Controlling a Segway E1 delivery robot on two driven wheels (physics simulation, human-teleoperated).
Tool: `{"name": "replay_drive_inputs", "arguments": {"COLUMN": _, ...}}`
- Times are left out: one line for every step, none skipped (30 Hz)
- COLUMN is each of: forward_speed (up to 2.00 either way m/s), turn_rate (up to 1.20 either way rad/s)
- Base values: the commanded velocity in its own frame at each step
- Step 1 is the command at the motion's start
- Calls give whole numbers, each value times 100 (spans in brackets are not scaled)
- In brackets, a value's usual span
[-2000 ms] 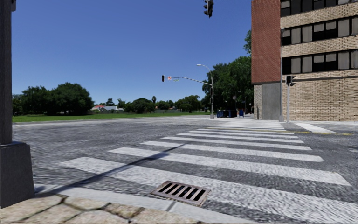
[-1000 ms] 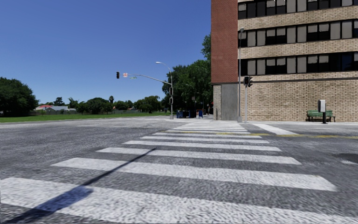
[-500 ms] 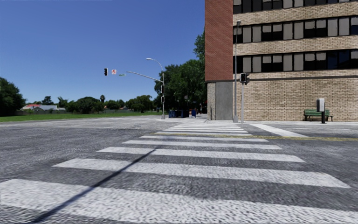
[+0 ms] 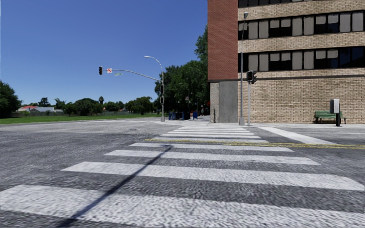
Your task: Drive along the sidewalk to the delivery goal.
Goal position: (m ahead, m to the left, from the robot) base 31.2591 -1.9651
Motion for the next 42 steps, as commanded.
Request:
{"name": "replay_drive_inputs", "arguments": {"forward_speed": 200, "turn_rate": -19}}
{"name": "replay_drive_inputs", "arguments": {"forward_speed": 200, "turn_rate": -97}}
{"name": "replay_drive_inputs", "arguments": {"forward_speed": 200, "turn_rate": -109}}
{"name": "replay_drive_inputs", "arguments": {"forward_speed": 200, "turn_rate": -114}}
{"name": "replay_drive_inputs", "arguments": {"forward_speed": 200, "turn_rate": -78}}
{"name": "replay_drive_inputs", "arguments": {"forward_speed": 200, "turn_rate": -7}}
{"name": "replay_drive_inputs", "arguments": {"forward_speed": 200, "turn_rate": 0}}
{"name": "replay_drive_inputs", "arguments": {"forward_speed": 200, "turn_rate": 0}}
{"name": "replay_drive_inputs", "arguments": {"forward_speed": 200, "turn_rate": 0}}
{"name": "replay_drive_inputs", "arguments": {"forward_speed": 200, "turn_rate": 0}}
{"name": "replay_drive_inputs", "arguments": {"forward_speed": 200, "turn_rate": 0}}
{"name": "replay_drive_inputs", "arguments": {"forward_speed": 200, "turn_rate": 0}}
{"name": "replay_drive_inputs", "arguments": {"forward_speed": 200, "turn_rate": 0}}
{"name": "replay_drive_inputs", "arguments": {"forward_speed": 200, "turn_rate": 0}}
{"name": "replay_drive_inputs", "arguments": {"forward_speed": 200, "turn_rate": 0}}
{"name": "replay_drive_inputs", "arguments": {"forward_speed": 200, "turn_rate": 0}}
{"name": "replay_drive_inputs", "arguments": {"forward_speed": 200, "turn_rate": 0}}
{"name": "replay_drive_inputs", "arguments": {"forward_speed": 200, "turn_rate": 0}}
{"name": "replay_drive_inputs", "arguments": {"forward_speed": 200, "turn_rate": 0}}
{"name": "replay_drive_inputs", "arguments": {"forward_speed": 200, "turn_rate": 0}}
{"name": "replay_drive_inputs", "arguments": {"forward_speed": 200, "turn_rate": 0}}
{"name": "replay_drive_inputs", "arguments": {"forward_speed": 200, "turn_rate": 0}}
{"name": "replay_drive_inputs", "arguments": {"forward_speed": 200, "turn_rate": 0}}
{"name": "replay_drive_inputs", "arguments": {"forward_speed": 200, "turn_rate": 0}}
{"name": "replay_drive_inputs", "arguments": {"forward_speed": 200, "turn_rate": 0}}
{"name": "replay_drive_inputs", "arguments": {"forward_speed": 200, "turn_rate": 0}}
{"name": "replay_drive_inputs", "arguments": {"forward_speed": 200, "turn_rate": 0}}
{"name": "replay_drive_inputs", "arguments": {"forward_speed": 200, "turn_rate": 0}}
{"name": "replay_drive_inputs", "arguments": {"forward_speed": 200, "turn_rate": 0}}
{"name": "replay_drive_inputs", "arguments": {"forward_speed": 200, "turn_rate": 0}}
{"name": "replay_drive_inputs", "arguments": {"forward_speed": 200, "turn_rate": 0}}
{"name": "replay_drive_inputs", "arguments": {"forward_speed": 200, "turn_rate": 0}}
{"name": "replay_drive_inputs", "arguments": {"forward_speed": 200, "turn_rate": 0}}
{"name": "replay_drive_inputs", "arguments": {"forward_speed": 200, "turn_rate": 0}}
{"name": "replay_drive_inputs", "arguments": {"forward_speed": 200, "turn_rate": 0}}
{"name": "replay_drive_inputs", "arguments": {"forward_speed": 200, "turn_rate": 0}}
{"name": "replay_drive_inputs", "arguments": {"forward_speed": 200, "turn_rate": 0}}
{"name": "replay_drive_inputs", "arguments": {"forward_speed": 200, "turn_rate": 0}}
{"name": "replay_drive_inputs", "arguments": {"forward_speed": 200, "turn_rate": 0}}
{"name": "replay_drive_inputs", "arguments": {"forward_speed": 200, "turn_rate": 0}}
{"name": "replay_drive_inputs", "arguments": {"forward_speed": 200, "turn_rate": 0}}
{"name": "replay_drive_inputs", "arguments": {"forward_speed": 200, "turn_rate": 0}}
